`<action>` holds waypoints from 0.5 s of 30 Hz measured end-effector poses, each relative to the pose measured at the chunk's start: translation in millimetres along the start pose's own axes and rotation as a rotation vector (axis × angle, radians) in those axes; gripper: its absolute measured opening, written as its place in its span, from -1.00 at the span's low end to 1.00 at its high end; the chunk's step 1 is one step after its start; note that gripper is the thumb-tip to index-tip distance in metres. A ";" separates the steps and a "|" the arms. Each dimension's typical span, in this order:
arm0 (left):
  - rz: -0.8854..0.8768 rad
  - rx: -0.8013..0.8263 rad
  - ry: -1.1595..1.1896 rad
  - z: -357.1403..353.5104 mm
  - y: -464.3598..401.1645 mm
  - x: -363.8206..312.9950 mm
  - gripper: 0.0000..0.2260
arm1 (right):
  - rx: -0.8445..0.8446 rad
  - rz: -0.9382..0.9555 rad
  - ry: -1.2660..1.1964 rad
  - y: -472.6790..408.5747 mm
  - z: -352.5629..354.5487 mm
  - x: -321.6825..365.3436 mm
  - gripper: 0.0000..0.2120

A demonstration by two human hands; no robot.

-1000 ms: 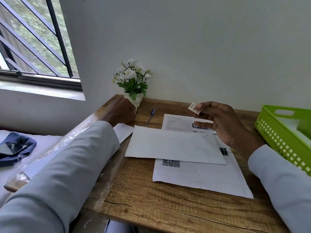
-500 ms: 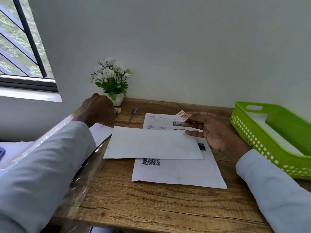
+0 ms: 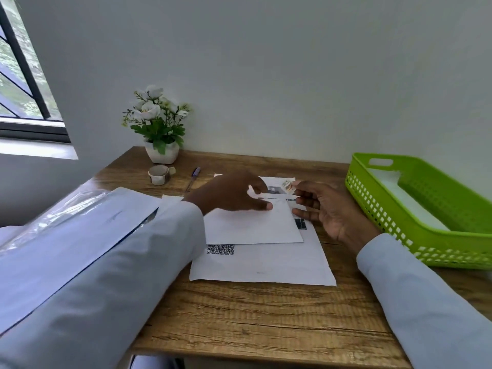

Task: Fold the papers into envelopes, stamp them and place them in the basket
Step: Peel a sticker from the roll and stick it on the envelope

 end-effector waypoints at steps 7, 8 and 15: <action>0.083 0.056 0.045 -24.3 -12.2 -5.4 -0.47 | -0.013 0.009 0.046 5.1 -1.4 -6.3 -0.84; 0.089 0.056 0.082 -25.0 -12.8 -5.3 -0.50 | -0.013 0.017 0.057 5.2 -1.5 -5.8 -0.85; 0.127 0.086 0.074 -27.0 -15.1 -3.7 -0.42 | -0.022 0.054 0.113 6.7 -1.6 -2.6 -0.85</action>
Point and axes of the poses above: each hand's wrist, its own y-axis away from the middle knuckle, its own z-axis out of the back of the hand, x = y × z, the point moved 7 cm from there along -y, towards the middle knuckle, and after that the axes turned 11 degrees about z, right-handed, at the moved point
